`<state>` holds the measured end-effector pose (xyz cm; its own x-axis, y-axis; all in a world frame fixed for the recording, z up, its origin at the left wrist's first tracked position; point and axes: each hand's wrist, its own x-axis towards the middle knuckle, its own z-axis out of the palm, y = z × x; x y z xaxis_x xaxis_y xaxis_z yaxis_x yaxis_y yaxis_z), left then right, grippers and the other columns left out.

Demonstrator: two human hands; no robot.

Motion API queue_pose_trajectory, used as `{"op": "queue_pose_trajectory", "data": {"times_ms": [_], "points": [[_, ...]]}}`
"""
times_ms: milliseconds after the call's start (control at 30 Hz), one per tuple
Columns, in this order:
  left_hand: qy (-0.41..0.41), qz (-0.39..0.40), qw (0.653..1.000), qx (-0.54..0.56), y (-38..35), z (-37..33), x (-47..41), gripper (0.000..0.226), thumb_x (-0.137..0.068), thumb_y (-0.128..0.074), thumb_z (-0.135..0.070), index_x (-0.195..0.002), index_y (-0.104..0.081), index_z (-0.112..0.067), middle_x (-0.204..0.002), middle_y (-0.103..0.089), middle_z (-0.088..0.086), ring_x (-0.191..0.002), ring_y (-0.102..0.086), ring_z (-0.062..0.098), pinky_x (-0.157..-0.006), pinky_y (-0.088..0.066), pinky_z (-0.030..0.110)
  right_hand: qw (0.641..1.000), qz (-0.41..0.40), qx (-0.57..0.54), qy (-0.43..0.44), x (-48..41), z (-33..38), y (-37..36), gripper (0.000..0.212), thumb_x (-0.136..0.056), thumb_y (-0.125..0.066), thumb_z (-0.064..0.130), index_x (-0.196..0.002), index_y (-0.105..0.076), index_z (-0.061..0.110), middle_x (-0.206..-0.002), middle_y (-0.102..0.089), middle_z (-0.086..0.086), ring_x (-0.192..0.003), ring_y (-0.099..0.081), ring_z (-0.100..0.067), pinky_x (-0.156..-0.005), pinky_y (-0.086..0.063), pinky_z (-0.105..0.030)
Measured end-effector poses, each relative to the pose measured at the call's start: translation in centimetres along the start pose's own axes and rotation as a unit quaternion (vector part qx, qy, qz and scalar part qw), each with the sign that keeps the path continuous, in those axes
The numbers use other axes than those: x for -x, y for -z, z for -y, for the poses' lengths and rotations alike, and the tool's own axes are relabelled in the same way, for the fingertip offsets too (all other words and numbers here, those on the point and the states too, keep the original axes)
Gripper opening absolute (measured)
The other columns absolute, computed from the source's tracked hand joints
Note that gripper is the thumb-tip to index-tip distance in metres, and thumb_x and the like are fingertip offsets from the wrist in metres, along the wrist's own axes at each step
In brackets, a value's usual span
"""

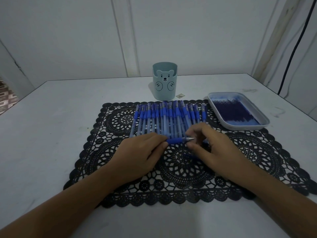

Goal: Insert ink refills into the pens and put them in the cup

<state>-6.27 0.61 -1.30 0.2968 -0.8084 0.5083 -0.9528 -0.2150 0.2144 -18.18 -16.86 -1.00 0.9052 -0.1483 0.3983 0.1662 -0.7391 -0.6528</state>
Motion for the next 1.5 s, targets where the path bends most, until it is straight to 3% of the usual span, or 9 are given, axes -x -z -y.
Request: {"op": "queue_pose_trajectory", "data": {"times_ms": [133, 267, 400, 467, 667, 900, 1133, 1333, 1500], "points": [[0.002, 0.008, 1.000, 0.002, -0.1, 0.0, 0.0, 0.033, -0.093, -0.037, -0.033, -0.104, -0.065, -0.017, -0.082, -0.064, -0.012, -0.063, -0.047, -0.005, -0.050, -0.042, 0.014, 1.000, -0.021, -0.015, -0.010, 0.0, 0.0, 0.0, 0.020, -0.084, -0.046, 0.058, -0.077, -0.052, 0.039, -0.068, -0.060, 0.008, -0.063, -0.056, -0.009, -0.056, -0.043, -0.020], [0.006, 0.018, 1.000, -0.005, 0.1, -0.1, 0.0, 0.034, -0.093, -0.037, -0.034, -0.103, -0.065, -0.018, -0.083, -0.065, -0.012, -0.063, -0.051, -0.003, -0.049, -0.041, 0.011, 1.000, 0.003, -0.002, -0.015, -0.1, -0.1, 0.2, 0.009, -0.086, -0.056, 0.035, -0.082, -0.052, 0.042, -0.069, -0.060, 0.010, -0.070, -0.056, -0.008, -0.063, -0.045, -0.020], [0.006, 0.011, 1.000, -0.007, 0.0, 0.0, -0.1, 0.034, -0.092, -0.037, -0.033, -0.103, -0.065, -0.017, -0.082, -0.065, -0.011, -0.062, -0.053, -0.001, -0.048, -0.043, 0.014, 0.999, 0.000, -0.024, -0.036, -0.2, 0.4, 0.0, 0.019, -0.074, -0.053, 0.052, -0.092, -0.050, 0.045, -0.077, -0.059, 0.010, -0.075, -0.055, -0.005, -0.069, -0.044, -0.016], [0.007, 0.013, 1.000, -0.008, 0.0, 0.0, 0.0, 0.034, -0.093, -0.037, -0.034, -0.104, -0.065, -0.017, -0.082, -0.065, -0.012, -0.063, -0.050, -0.004, -0.048, -0.043, 0.014, 0.999, -0.024, -0.033, -0.033, -0.2, 0.3, 0.1, 0.005, -0.083, -0.056, 0.036, -0.084, -0.056, 0.041, -0.075, -0.063, 0.007, -0.072, -0.056, -0.007, -0.064, -0.045, -0.016], [0.061, 0.008, 0.998, 0.014, 0.0, 0.3, -0.2, 0.043, -0.091, -0.029, -0.043, -0.104, -0.064, -0.022, -0.075, -0.053, -0.025, -0.059, -0.050, -0.010, -0.052, -0.035, 0.005, 0.994, -0.080, -0.029, -0.065, -0.4, -0.1, 1.5, 0.018, -0.085, -0.061, 0.012, -0.091, -0.062, 0.030, -0.086, -0.060, 0.015, -0.076, -0.054, 0.009, -0.066, -0.040, -0.003], [0.079, 0.007, 0.997, 0.015, -0.1, 0.6, -0.2, 0.044, -0.090, -0.027, -0.046, -0.102, -0.063, -0.024, -0.067, -0.043, -0.030, -0.070, -0.051, -0.013, -0.047, -0.034, 0.005, 0.972, -0.135, 0.146, -0.121, -1.0, -2.7, 3.3, 0.021, -0.089, -0.056, 0.017, -0.107, -0.066, 0.016, -0.098, -0.061, 0.005, -0.079, -0.050, 0.002, -0.068, -0.035, 0.000], [0.074, 0.003, 0.997, 0.016, -0.1, 0.4, -0.2, 0.043, -0.090, -0.030, -0.042, -0.101, -0.065, -0.020, -0.074, -0.051, -0.022, -0.056, -0.043, -0.013, -0.051, -0.036, 0.006, 0.962, -0.050, 0.260, -0.073, -0.7, -3.1, 2.2, 0.020, -0.086, -0.056, 0.004, -0.103, -0.067, 0.003, -0.100, -0.059, -0.013, -0.077, -0.045, -0.012, -0.072, -0.035, -0.019], [0.070, 0.008, 0.997, 0.008, 0.0, 0.3, -0.2, 0.041, -0.090, -0.031, -0.040, -0.101, -0.065, -0.019, -0.076, -0.051, -0.023, -0.056, -0.042, -0.012, -0.052, -0.035, 0.004, 0.966, -0.034, 0.234, -0.102, -0.9, -2.6, 2.6, 0.022, -0.086, -0.056, 0.007, -0.107, -0.062, 0.009, -0.102, -0.059, -0.004, -0.081, -0.046, -0.008, -0.073, -0.034, -0.016], [0.071, 0.010, 0.997, 0.005, 0.0, 0.3, -0.2, 0.042, -0.090, -0.030, -0.041, -0.102, -0.065, -0.019, -0.077, -0.052, -0.022, -0.059, -0.049, -0.005, -0.052, -0.038, 0.007, 0.966, -0.003, 0.215, -0.144, -0.8, -2.1, 3.2, 0.029, -0.083, -0.059, 0.010, -0.112, -0.054, 0.013, -0.086, -0.053, 0.005, -0.070, -0.046, -0.003, -0.057, -0.037, -0.011]]}}
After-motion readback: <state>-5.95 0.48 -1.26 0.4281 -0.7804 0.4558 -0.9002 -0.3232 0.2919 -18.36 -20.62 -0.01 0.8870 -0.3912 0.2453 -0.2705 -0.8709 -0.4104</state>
